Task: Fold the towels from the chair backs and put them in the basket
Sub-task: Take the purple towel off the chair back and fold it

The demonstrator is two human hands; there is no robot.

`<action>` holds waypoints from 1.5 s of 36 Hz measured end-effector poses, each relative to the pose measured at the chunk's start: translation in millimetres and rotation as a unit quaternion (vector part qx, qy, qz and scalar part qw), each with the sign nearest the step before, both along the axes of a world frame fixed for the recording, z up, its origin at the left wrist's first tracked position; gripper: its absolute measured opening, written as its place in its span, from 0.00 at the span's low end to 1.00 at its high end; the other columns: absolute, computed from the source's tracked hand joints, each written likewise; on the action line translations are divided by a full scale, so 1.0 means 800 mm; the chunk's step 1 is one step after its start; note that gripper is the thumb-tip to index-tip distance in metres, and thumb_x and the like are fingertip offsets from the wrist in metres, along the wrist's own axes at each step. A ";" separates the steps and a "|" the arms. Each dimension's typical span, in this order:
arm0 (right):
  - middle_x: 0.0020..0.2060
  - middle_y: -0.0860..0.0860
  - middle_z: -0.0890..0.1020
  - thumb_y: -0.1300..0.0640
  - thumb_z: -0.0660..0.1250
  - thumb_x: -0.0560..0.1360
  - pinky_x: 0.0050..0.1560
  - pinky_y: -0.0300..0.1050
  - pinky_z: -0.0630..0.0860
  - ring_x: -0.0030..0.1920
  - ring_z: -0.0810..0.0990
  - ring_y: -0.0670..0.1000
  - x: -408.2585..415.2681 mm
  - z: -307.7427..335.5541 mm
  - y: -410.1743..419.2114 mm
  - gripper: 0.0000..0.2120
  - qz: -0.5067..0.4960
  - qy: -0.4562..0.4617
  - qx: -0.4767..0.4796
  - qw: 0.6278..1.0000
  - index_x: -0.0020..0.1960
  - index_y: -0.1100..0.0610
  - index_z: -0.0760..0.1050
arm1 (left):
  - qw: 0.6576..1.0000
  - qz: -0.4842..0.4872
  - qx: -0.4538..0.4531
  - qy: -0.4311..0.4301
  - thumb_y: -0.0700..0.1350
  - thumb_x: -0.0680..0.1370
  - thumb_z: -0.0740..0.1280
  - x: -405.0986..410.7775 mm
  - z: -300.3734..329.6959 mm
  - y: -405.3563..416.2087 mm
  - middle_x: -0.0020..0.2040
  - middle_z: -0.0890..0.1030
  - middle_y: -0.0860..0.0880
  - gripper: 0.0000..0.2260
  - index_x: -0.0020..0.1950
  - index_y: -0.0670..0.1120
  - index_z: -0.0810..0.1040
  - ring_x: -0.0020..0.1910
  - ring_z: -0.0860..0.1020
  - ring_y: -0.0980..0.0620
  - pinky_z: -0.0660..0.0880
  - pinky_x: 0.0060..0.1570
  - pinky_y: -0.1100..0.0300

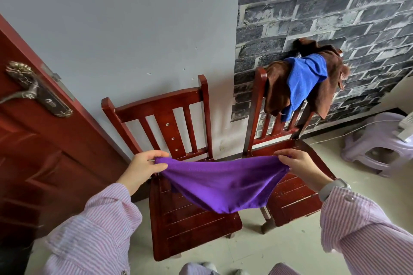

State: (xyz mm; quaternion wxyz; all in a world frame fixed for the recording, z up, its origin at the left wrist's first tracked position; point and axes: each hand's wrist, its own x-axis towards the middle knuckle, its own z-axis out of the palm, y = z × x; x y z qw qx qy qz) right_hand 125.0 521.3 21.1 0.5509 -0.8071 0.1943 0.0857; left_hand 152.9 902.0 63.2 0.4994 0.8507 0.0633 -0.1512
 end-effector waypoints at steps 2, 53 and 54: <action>0.46 0.58 0.80 0.66 0.61 0.75 0.51 0.52 0.79 0.45 0.78 0.54 0.000 0.002 -0.002 0.09 0.006 0.006 0.013 1.000 0.50 0.57 0.78 | 0.997 -0.028 0.071 -0.008 0.35 0.72 0.69 0.003 -0.005 0.001 0.54 0.78 0.48 0.15 0.57 0.44 0.78 0.51 0.75 0.54 0.74 0.53 0.61; 0.41 0.62 0.80 0.68 0.70 0.68 0.45 0.54 0.75 0.47 0.78 0.65 -0.086 -0.341 0.125 0.03 0.287 0.130 -0.338 0.887 0.41 0.63 0.81 | 0.915 -0.188 0.351 -0.069 0.38 0.64 0.60 -0.118 -0.402 0.138 0.36 0.83 0.47 0.13 0.39 0.44 0.83 0.38 0.82 0.46 0.77 0.34 0.57; 0.43 0.61 0.80 0.66 0.69 0.69 0.46 0.53 0.74 0.50 0.77 0.64 -0.093 -0.349 0.126 0.04 0.290 0.148 -0.344 0.881 0.43 0.62 0.81 | 0.917 -0.200 0.344 -0.043 0.37 0.63 0.62 -0.124 -0.411 0.138 0.34 0.83 0.47 0.12 0.38 0.44 0.83 0.38 0.82 0.45 0.78 0.33 0.57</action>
